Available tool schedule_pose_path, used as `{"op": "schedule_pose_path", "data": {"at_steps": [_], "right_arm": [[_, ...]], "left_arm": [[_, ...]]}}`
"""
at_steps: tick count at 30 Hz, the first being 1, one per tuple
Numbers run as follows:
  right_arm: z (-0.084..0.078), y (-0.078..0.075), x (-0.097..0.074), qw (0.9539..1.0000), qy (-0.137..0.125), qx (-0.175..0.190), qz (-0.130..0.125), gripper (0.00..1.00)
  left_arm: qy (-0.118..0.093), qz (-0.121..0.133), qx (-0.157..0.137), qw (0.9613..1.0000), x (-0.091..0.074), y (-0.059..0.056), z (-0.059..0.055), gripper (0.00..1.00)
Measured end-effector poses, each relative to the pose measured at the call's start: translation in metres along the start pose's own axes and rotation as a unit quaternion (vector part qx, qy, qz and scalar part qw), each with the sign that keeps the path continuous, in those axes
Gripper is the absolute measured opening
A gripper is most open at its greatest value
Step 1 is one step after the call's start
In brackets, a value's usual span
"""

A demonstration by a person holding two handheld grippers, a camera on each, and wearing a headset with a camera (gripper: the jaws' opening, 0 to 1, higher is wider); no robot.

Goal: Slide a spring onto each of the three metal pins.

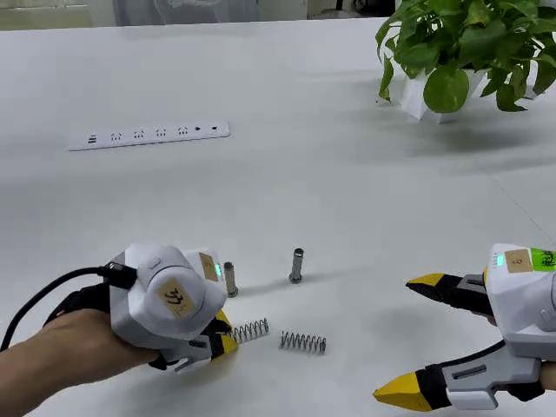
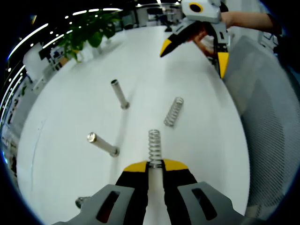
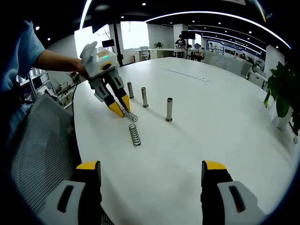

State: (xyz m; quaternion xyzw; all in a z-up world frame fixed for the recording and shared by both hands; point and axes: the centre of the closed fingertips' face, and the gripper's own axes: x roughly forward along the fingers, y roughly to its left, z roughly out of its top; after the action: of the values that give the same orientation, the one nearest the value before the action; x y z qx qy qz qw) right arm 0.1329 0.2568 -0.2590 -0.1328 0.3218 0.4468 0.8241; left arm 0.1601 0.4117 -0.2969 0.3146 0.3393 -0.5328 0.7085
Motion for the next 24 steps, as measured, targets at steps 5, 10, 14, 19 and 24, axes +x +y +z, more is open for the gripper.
{"op": "schedule_pose_path", "data": {"at_steps": [5, 10, 14, 19, 24], "right_arm": [[0.005, 0.001, 0.001, 1.0, -0.007, 0.005, 0.001, 0.89], [0.007, 0.005, 0.002, 1.0, -0.007, 0.003, 0.005, 0.89], [0.01, 0.007, 0.003, 0.9999, -0.008, 0.001, 0.007, 0.89], [0.013, 0.011, 0.005, 0.9999, -0.011, -0.001, 0.009, 0.89], [0.015, 0.016, 0.007, 0.9998, -0.01, -0.005, 0.015, 0.88]], "left_arm": [[-0.02, 0.029, -0.014, 0.9993, -0.002, 0.0, -0.001, 0.11], [-0.036, 0.047, -0.035, 0.9976, -0.003, 0.001, -0.001, 0.1], [-0.051, 0.052, -0.051, 0.996, -0.005, -0.001, -0.003, 0.1], [-0.071, 0.058, -0.073, 0.9931, -0.01, -0.008, -0.004, 0.1], [-0.088, 0.062, -0.091, 0.99, -0.017, -0.013, -0.002, 0.1]]}}
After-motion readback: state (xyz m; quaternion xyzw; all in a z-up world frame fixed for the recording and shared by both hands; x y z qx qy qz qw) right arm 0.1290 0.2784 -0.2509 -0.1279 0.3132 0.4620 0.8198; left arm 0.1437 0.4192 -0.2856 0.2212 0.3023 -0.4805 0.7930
